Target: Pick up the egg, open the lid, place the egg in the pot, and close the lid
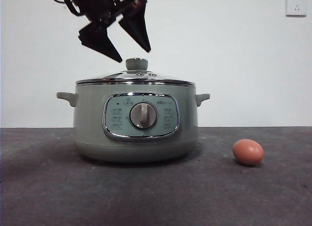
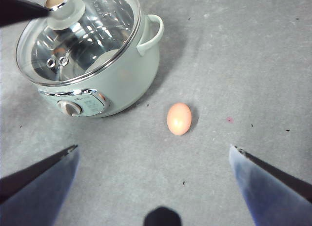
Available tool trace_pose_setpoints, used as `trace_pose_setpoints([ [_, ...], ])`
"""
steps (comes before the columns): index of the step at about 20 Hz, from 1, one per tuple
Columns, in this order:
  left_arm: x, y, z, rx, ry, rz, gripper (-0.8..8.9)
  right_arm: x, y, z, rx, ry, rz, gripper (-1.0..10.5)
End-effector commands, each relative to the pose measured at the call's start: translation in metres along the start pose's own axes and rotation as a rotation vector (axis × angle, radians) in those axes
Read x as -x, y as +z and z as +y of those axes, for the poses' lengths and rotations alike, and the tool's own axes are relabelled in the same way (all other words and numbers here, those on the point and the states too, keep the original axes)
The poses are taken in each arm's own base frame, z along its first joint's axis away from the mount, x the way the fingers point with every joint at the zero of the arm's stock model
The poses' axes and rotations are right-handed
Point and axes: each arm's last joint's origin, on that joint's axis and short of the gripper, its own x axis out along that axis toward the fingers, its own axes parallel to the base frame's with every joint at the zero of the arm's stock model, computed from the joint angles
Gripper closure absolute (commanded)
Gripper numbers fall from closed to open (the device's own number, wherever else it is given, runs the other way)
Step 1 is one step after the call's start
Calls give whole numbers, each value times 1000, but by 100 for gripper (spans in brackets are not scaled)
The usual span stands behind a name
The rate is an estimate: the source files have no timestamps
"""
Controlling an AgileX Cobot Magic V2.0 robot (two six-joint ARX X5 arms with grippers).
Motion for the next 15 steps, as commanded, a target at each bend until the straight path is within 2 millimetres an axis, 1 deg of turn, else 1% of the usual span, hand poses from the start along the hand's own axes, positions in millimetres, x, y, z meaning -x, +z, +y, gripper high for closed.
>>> trace_pose_setpoints([
  [1,-10,0,2,-14,-4,-3,247,1,1,0,12,0,-3,380],
  [5,-19,-1,5,-14,28,4,252,1,1,0,12,0,-4,380],
  [10,-30,-3,5,-14,21,19,253,1,1,0,13,0,-5,380],
  [11,-31,-3,5,-13,21,21,267,1,1,0,14,0,-4,380],
  [13,-31,-3,5,-13,20,19,436,1,1,0,17,-4,-4,381],
  [15,-31,-3,5,-13,12,19,543,-1,1,0,16,-4,-1,380],
])
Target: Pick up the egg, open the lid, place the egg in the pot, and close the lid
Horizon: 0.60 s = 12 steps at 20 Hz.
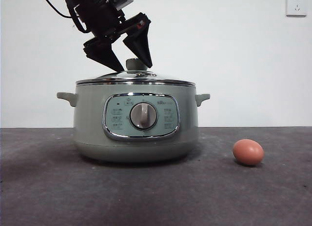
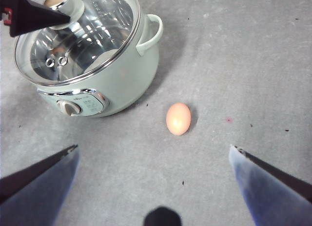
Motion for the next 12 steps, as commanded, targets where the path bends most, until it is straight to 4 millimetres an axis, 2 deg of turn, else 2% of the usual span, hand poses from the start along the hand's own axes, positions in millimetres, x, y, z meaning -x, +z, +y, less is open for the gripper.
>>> trace_pose_setpoints([
  [1,-5,0,-1,-10,-17,5,577,-1,2,-1,12,-2,1,381],
  [5,-5,0,-1,-9,-21,4,671,-5,3,-2,5,-1,17,381],
  [7,-5,0,-2,-8,-25,6,672,-7,3,-3,3,-1,23,381],
  [11,-5,-1,-2,-7,-25,9,825,-10,4,-4,7,-1,35,381],
  [12,-5,-1,-2,-7,-25,9,822,-10,4,-4,7,-1,38,381],
])
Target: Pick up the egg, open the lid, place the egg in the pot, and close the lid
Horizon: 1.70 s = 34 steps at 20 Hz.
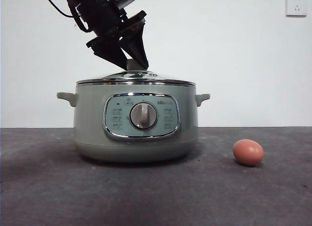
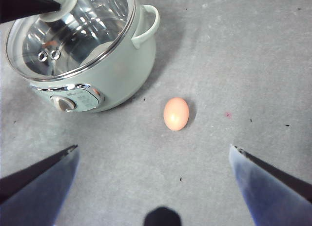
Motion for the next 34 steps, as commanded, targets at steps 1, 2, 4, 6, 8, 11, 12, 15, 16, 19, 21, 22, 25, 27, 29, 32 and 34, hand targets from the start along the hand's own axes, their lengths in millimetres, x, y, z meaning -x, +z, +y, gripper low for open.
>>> trace_pose_setpoints([
  [1,-4,-1,1,2,-4,9,822,-1,1,0,12,1,0,381],
  [2,-3,0,1,2,-4,5,822,-1,1,-1,10,0,3,381],
  [4,1,3,0,-2,-17,-12,822,-3,2,-1,11,1,10,381],
  [6,10,8,-2,-5,-23,-40,822,-4,2,-2,9,1,15,381],
  [8,20,11,-3,-13,-16,-68,822,-6,3,-2,8,1,18,381],
  [11,39,16,-6,-20,-4,-109,822,-6,4,-3,11,1,11,381],
  [12,49,18,-6,-24,4,-134,822,-6,4,-3,13,1,6,382],
  [15,85,23,-12,-35,21,-205,822,-10,8,-4,16,0,-5,383],
  [16,102,23,-15,-35,30,-233,822,-13,10,-6,8,1,1,383],
  [19,154,20,-24,-44,57,-308,822,-29,16,-12,-5,3,29,383],
  [21,191,12,-31,-47,80,-349,822,-45,22,-19,-26,4,53,383],
  [22,209,6,-35,-46,94,-367,822,-56,25,-23,-38,7,76,383],
  [25,248,-13,-44,-29,127,-367,822,-90,28,-26,-38,37,155,384],
  [27,266,-25,-49,-13,160,-358,822,-115,29,-25,-19,46,208,385],
  [29,281,-36,-55,0,191,-345,822,-142,28,-20,19,5,259,385],
  [32,299,-52,-64,10,200,-321,822,-177,22,-15,55,-11,327,385],
  [34,310,-62,-71,13,211,-318,822,-199,17,-12,64,-25,361,385],
])
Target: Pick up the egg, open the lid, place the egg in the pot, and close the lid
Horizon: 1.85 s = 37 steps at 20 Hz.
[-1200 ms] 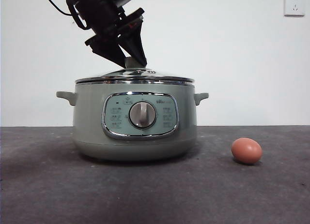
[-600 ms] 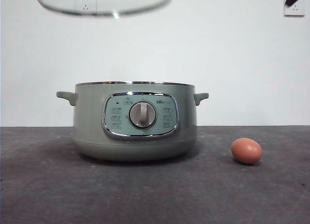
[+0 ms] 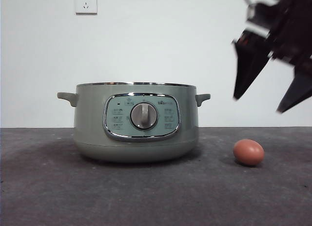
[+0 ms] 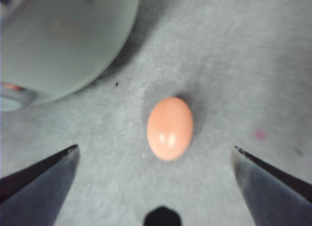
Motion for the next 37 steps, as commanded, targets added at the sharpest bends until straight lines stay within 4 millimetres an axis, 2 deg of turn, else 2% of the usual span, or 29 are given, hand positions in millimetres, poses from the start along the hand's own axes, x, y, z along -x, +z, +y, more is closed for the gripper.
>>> trace_pose_setpoints([
  [1,22,-2,-4,-8,25,-65,822,-20,3,1,-15,-25,27,385],
  [5,45,-17,-11,-4,22,-48,822,-50,3,-1,-26,-55,73,397],
  [7,55,-23,-14,-1,21,-44,822,-62,2,-2,-31,-60,95,451],
  [10,65,-28,-17,2,24,-55,822,-72,1,-2,-29,-79,108,452],
  [11,67,-29,-18,2,24,-58,822,-74,1,-1,-26,-90,105,454],
  [14,68,-31,-18,2,23,-54,822,-78,0,0,-25,-97,114,572],
  [18,68,-31,-18,2,23,-54,822,-84,-2,2,-47,-99,134,588],
  [20,68,-31,-18,2,23,-54,822,-84,-2,2,-50,-99,135,762],
  [23,68,-31,-18,1,23,-53,822,-84,-2,2,-51,-99,135,837],
  [24,68,-31,-18,1,23,-53,822,-84,-2,2,-51,-99,135,954],
  [27,68,-31,-18,2,23,-51,822,-83,-1,2,-51,-98,130,957],
  [30,68,-31,-18,2,22,-47,822,-62,3,6,-48,-96,83,958],
  [34,68,-31,-19,3,21,-46,822,-7,18,17,-26,-68,-76,958],
  [37,68,-31,-19,3,21,-46,822,32,43,34,11,-13,-206,958],
])
